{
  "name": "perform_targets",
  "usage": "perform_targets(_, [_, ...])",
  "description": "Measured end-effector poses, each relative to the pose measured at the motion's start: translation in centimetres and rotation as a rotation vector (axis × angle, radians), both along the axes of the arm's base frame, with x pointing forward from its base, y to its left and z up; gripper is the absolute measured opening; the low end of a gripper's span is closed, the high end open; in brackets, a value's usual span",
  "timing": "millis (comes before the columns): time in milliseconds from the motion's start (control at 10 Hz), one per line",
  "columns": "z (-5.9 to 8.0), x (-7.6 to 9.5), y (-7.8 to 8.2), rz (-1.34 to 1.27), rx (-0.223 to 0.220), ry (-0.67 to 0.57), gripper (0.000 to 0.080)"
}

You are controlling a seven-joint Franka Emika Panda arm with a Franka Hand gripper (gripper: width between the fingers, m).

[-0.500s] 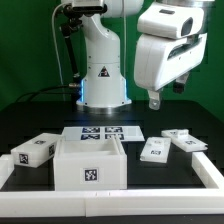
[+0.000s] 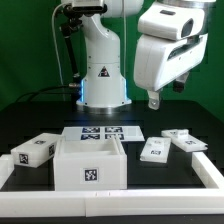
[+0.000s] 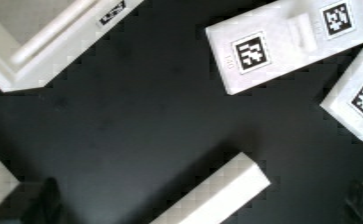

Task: Assemble cabinet

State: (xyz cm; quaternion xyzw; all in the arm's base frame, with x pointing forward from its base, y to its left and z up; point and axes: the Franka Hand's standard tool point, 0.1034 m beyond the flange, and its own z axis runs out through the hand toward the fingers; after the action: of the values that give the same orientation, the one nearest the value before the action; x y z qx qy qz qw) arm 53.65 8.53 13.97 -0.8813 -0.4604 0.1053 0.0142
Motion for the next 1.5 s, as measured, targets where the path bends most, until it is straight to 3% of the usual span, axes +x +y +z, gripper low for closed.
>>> perform_targets(300, [-1.7,-3.5,-2.3,0.196,0.056,-0.075,0.0798])
perform_targets(500, [-3.3,-5.2,-4.9,0.379,0.094,-0.091,0.0798])
perform_targets(600, [-3.6,-5.3,-5.7,0.410,0.101,-0.085,0.0798])
perform_targets(1000, [-3.6,-5.3,-5.5,0.366,0.095,-0.088,0.0798])
perform_targets(1300, [-4.6,-5.9,-8.6,0.616,0.135,-0.098,0.0798])
perform_targets(1500, [-5.1,-5.6,-10.2,0.647,0.145,-0.091,0.0798])
